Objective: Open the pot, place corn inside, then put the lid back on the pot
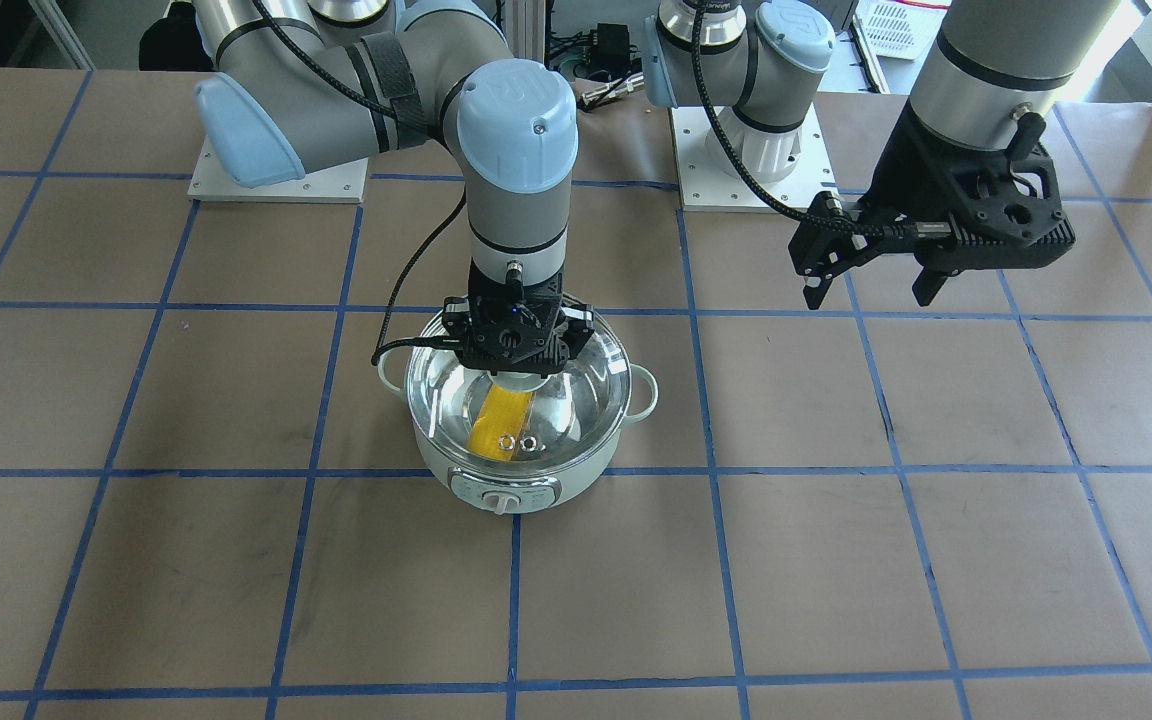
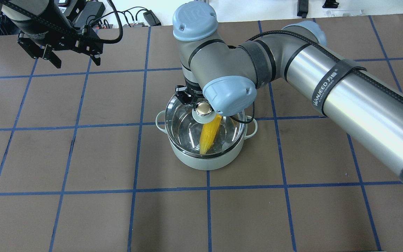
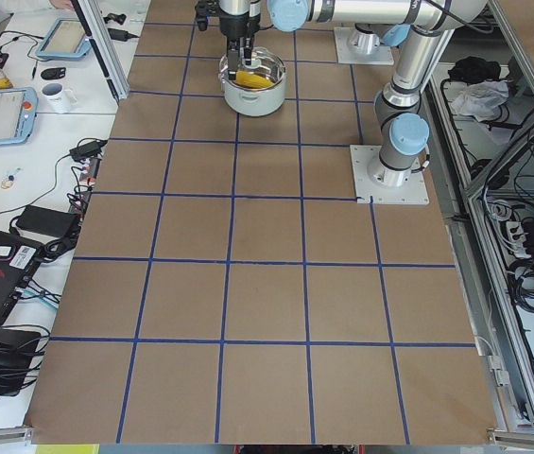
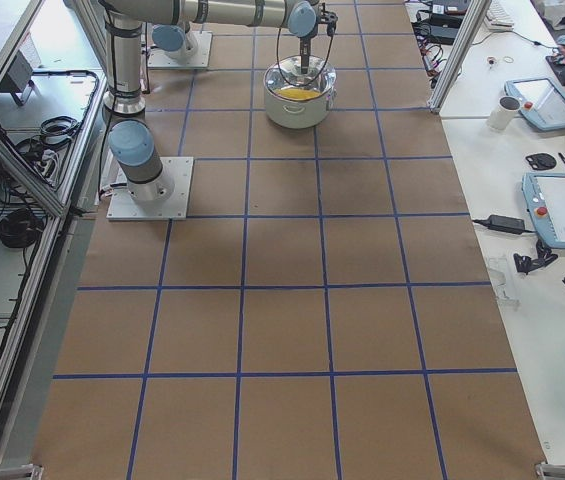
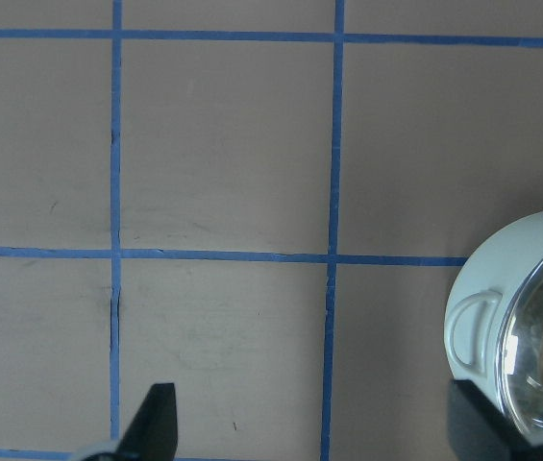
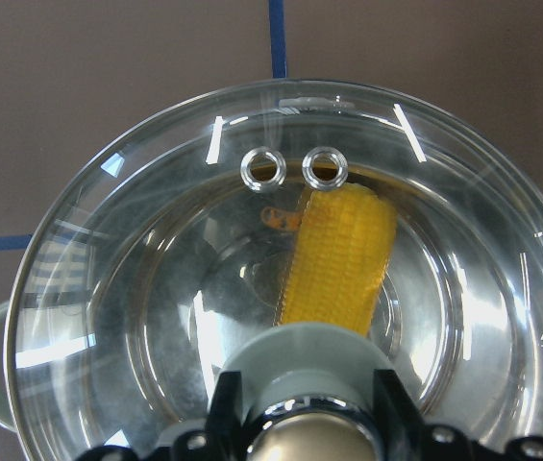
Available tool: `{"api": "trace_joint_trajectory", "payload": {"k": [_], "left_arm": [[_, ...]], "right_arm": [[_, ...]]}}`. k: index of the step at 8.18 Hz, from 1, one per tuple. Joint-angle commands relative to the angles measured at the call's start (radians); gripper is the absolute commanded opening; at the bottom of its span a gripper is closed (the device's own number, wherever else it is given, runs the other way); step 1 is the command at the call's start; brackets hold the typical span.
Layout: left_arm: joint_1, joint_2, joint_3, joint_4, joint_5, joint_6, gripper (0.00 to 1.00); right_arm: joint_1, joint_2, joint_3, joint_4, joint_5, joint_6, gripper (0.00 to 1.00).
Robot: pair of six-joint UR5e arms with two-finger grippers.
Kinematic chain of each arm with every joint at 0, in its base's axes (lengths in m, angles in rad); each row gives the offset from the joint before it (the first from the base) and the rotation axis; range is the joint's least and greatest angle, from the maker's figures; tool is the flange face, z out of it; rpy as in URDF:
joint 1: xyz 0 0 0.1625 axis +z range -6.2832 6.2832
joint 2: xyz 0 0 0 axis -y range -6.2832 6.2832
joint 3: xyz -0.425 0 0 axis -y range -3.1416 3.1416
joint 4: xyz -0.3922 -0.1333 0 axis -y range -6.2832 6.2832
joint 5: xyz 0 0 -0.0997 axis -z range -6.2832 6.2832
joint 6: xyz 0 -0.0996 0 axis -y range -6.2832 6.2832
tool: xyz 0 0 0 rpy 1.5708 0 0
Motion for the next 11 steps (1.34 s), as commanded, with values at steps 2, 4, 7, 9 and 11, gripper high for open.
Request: {"api": "trace_joint_trajectory", "payload": {"k": [2, 4, 7, 9, 11], "left_arm": [[0.000, -0.005, 0.000, -0.001, -0.002, -0.001, 1.00], [0.001, -0.006, -0.001, -0.004, 0.001, -0.001, 1.00], [0.001, -0.006, -0.004, -0.020, 0.001, 0.000, 1.00], [0.000, -0.006, -0.006, -0.027, 0.005, -0.001, 1.00], [0.000, -0.008, -0.006, -0.037, 0.008, 0.000, 1.00]], "right_arm": [[-0.002, 0.001, -0.001, 0.013, -0.003, 0.015, 0.43], [-0.002, 0.001, -0.001, 0.020, 0.004, 0.018, 0.42], [-0.003, 0.000, -0.005, 0.025, 0.008, 0.021, 0.42], [-0.003, 0.000, -0.005, 0.026, 0.007, 0.023, 0.44], [-0.003, -0.003, -0.006, 0.026, 0.002, 0.020, 0.55]]}}
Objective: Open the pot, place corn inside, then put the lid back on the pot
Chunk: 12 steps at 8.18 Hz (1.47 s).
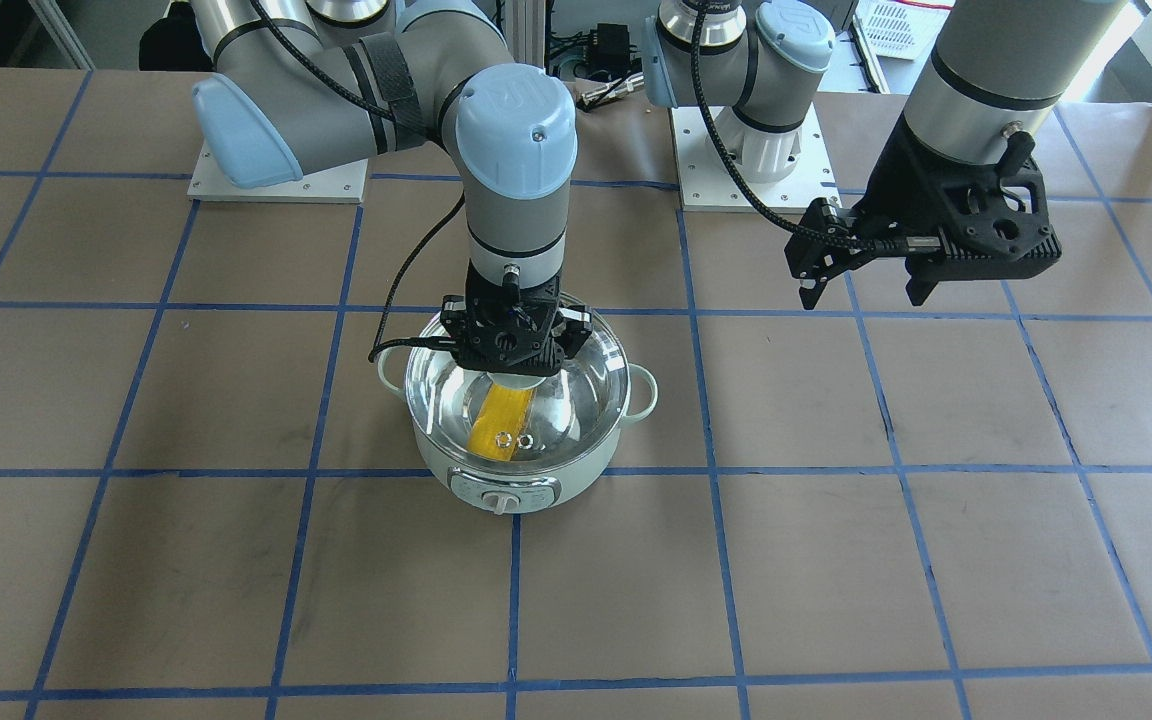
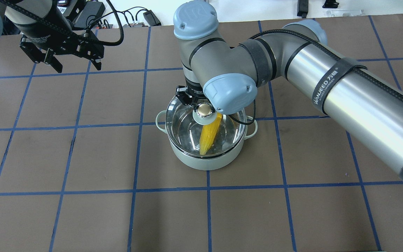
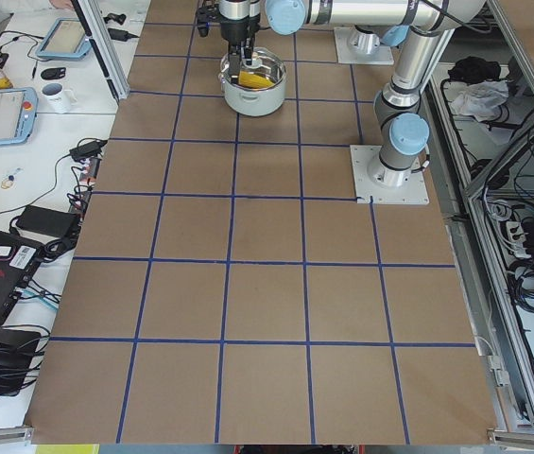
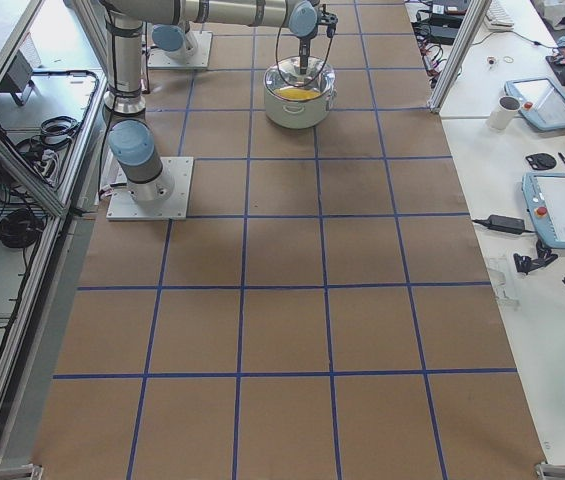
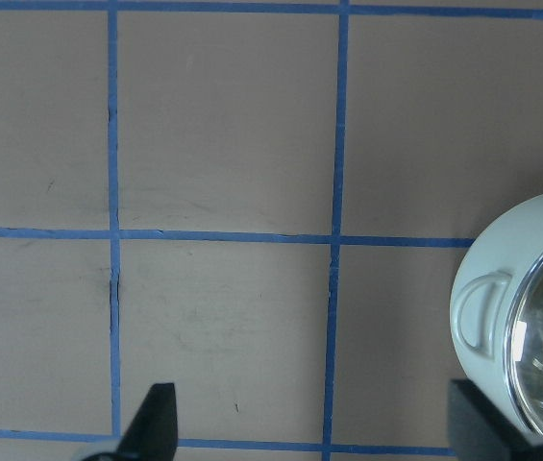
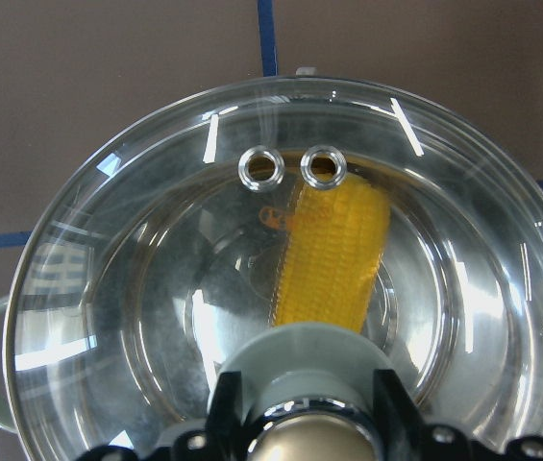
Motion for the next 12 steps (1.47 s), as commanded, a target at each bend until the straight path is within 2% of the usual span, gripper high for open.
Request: {"api": "trace_joint_trajectory", "payload": {"k": [1, 3, 5, 6, 8, 10, 12], "left_arm": [[-0.001, 0.010, 0.001, -0.033, 0.001, 0.001, 1.00], [0.000, 0.008, 0.001, -0.046, 0.003, 0.004, 1.00], [0.000, 0.003, 0.001, -0.047, 0.003, 0.004, 1.00], [0.000, 0.002, 0.001, -0.047, 0.003, 0.004, 1.00], [0.002, -0.001, 0.001, -0.044, 0.004, 0.004, 1.00], [0.002, -0.003, 0.001, -0.041, 0.004, 0.004, 1.00], [0.002, -0.003, 0.001, -0.041, 0.004, 0.004, 1.00]], "right_arm": [[0.000, -0.001, -0.001, 0.002, 0.000, -0.002, 0.64], [-0.002, -0.003, -0.001, 0.002, 0.008, -0.002, 0.79], [-0.005, -0.004, -0.001, 0.000, 0.000, -0.007, 0.80], [-0.005, -0.004, -0.001, 0.000, -0.003, -0.017, 0.73], [-0.005, -0.004, -0.001, 0.000, -0.003, -0.017, 0.50], [-0.005, -0.004, -0.001, 0.002, 0.006, -0.016, 0.40], [-0.012, -0.004, -0.010, 0.023, 0.014, -0.016, 0.39]]}}
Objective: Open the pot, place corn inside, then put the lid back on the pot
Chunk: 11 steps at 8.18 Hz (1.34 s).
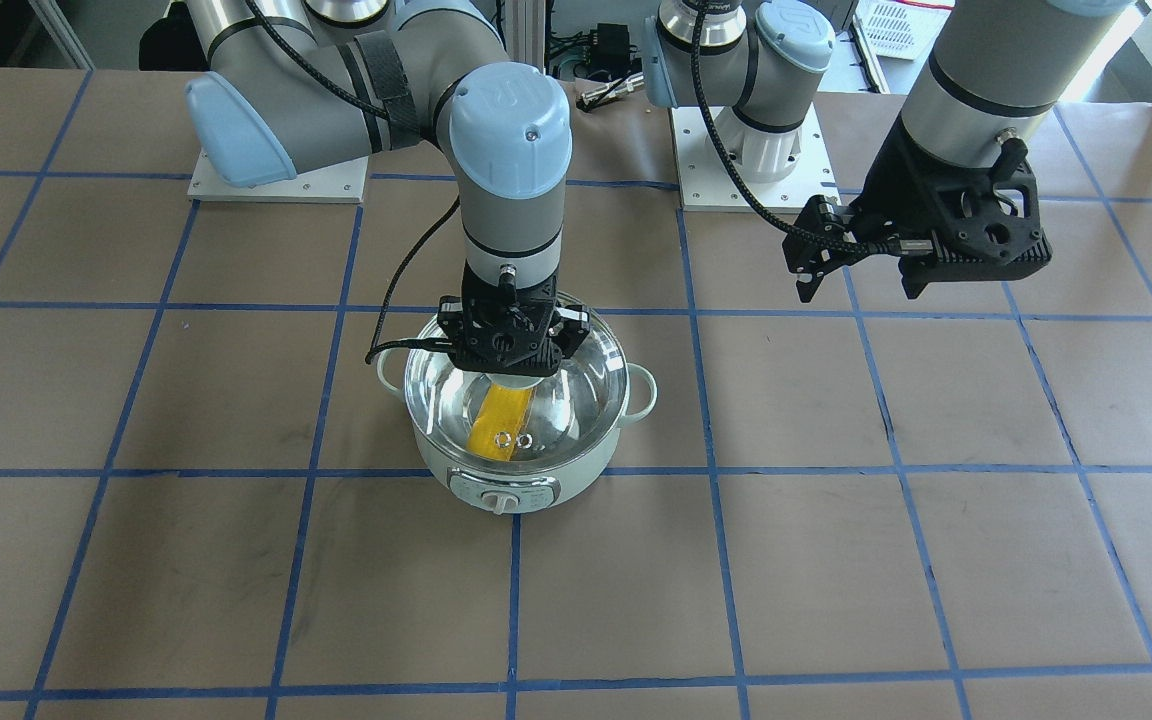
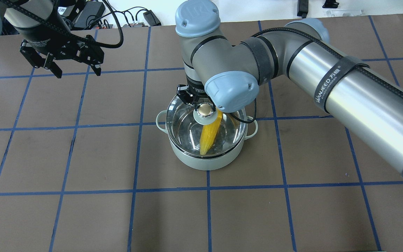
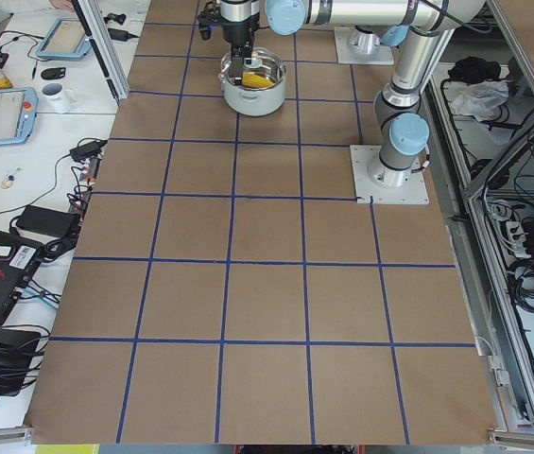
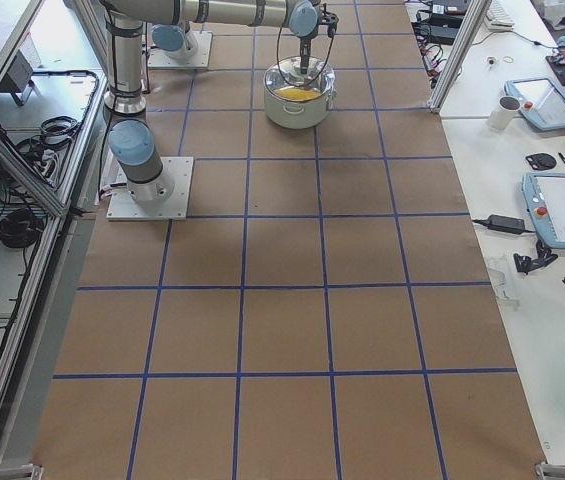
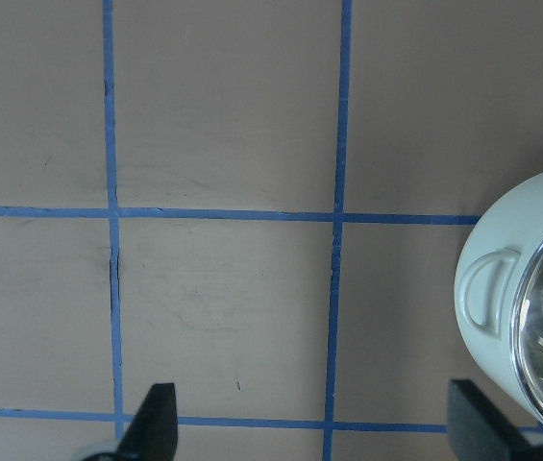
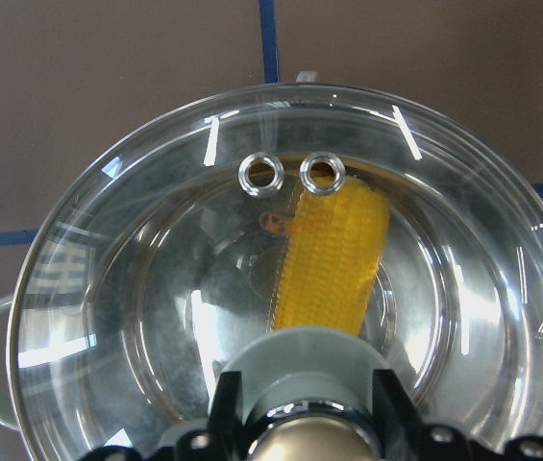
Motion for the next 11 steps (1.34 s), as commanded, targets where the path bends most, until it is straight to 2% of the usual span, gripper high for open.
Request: {"api": "trace_joint_trajectory", "payload": {"k": [1, 2, 6, 9, 11], "left_arm": [[0.000, 0.000, 0.000, 0.001, 0.001, -0.001, 1.00], [0.000, -0.001, 0.000, 0.001, -0.001, -0.001, 1.00], [0.000, -0.001, 0.000, 0.001, 0.001, -0.001, 1.00], [0.006, -0.001, 0.000, 0.001, 0.001, 0.004, 1.00], [0.008, -0.001, 0.000, -0.001, 0.001, 0.004, 1.00]], "right_arm": [[-0.007, 0.002, -0.008, 0.020, 0.007, -0.001, 0.39], [-0.007, 0.002, -0.008, 0.022, 0.006, -0.001, 0.40], [-0.007, 0.005, -0.008, 0.022, 0.018, -0.001, 0.61], [-0.007, 0.003, -0.008, 0.028, 0.023, -0.001, 0.65], [-0.007, 0.005, -0.010, 0.028, 0.026, -0.004, 0.87]]}}
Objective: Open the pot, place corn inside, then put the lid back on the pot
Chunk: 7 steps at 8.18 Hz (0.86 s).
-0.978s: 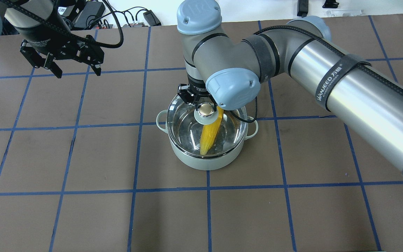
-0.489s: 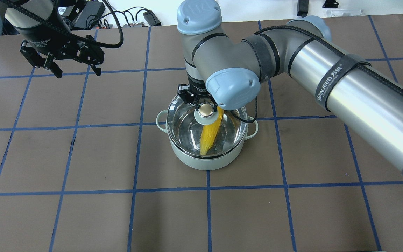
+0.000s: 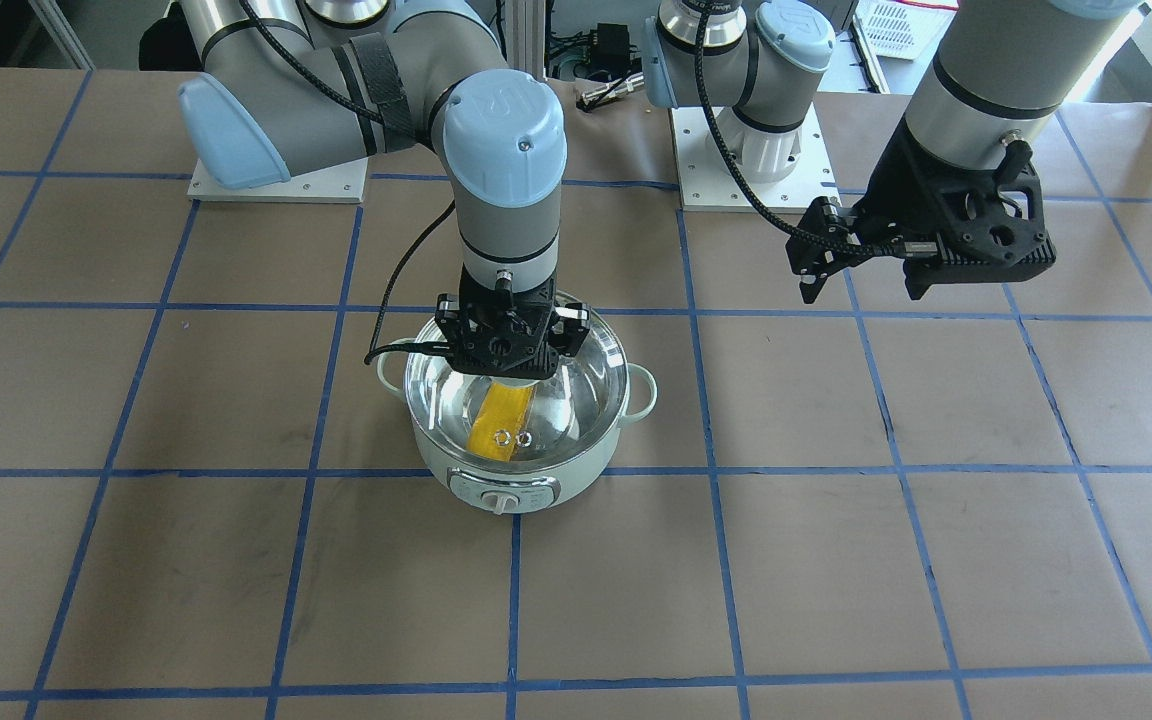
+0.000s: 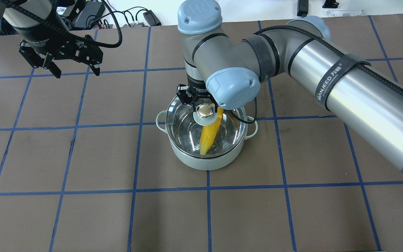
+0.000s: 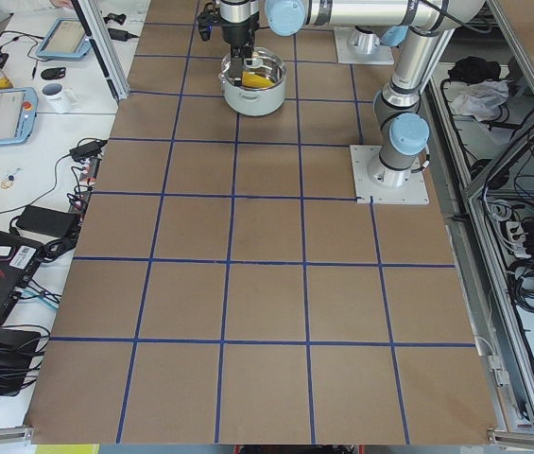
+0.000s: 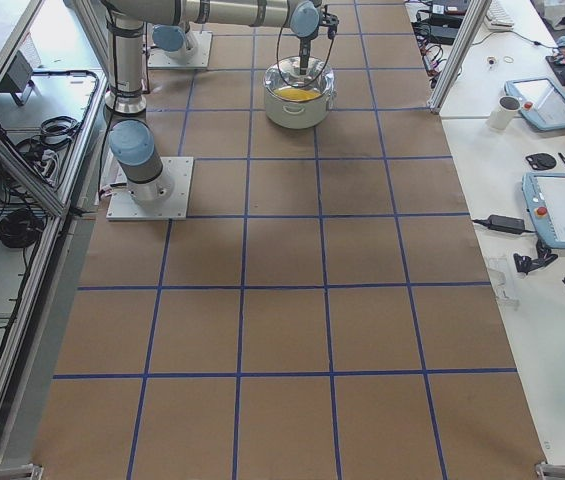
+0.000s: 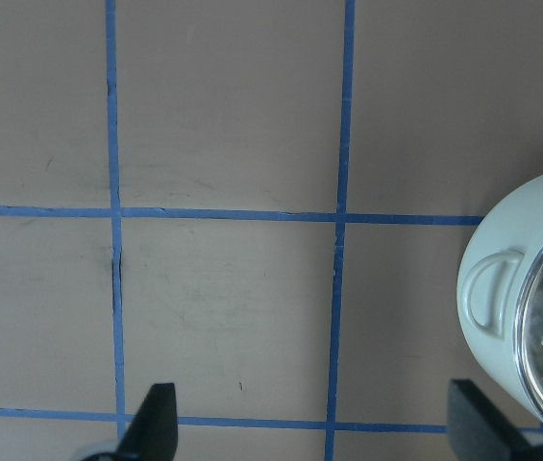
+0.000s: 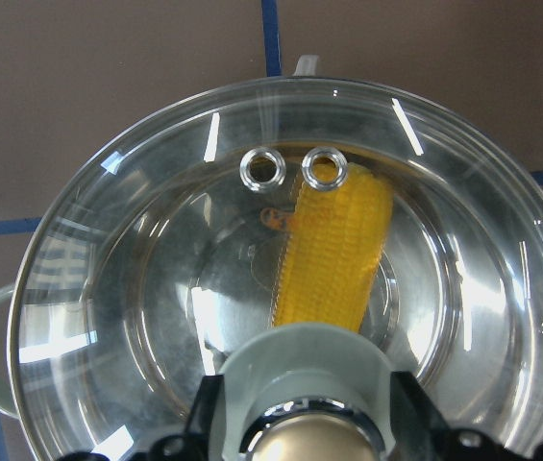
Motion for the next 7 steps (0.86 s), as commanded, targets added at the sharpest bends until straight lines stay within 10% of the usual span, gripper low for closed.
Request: {"api": "trace_joint_trajectory", "payload": {"k": [1, 7], "left_arm": [[0.002, 0.000, 0.000, 0.002, 0.000, 0.001, 1.00], [0.002, -0.002, 0.000, 0.002, 0.000, 0.001, 1.00]], "right_arm": [[0.000, 0.001, -0.001, 0.000, 0.003, -0.002, 0.90], [0.000, 0.001, -0.001, 0.008, 0.001, -0.002, 0.55]]}}
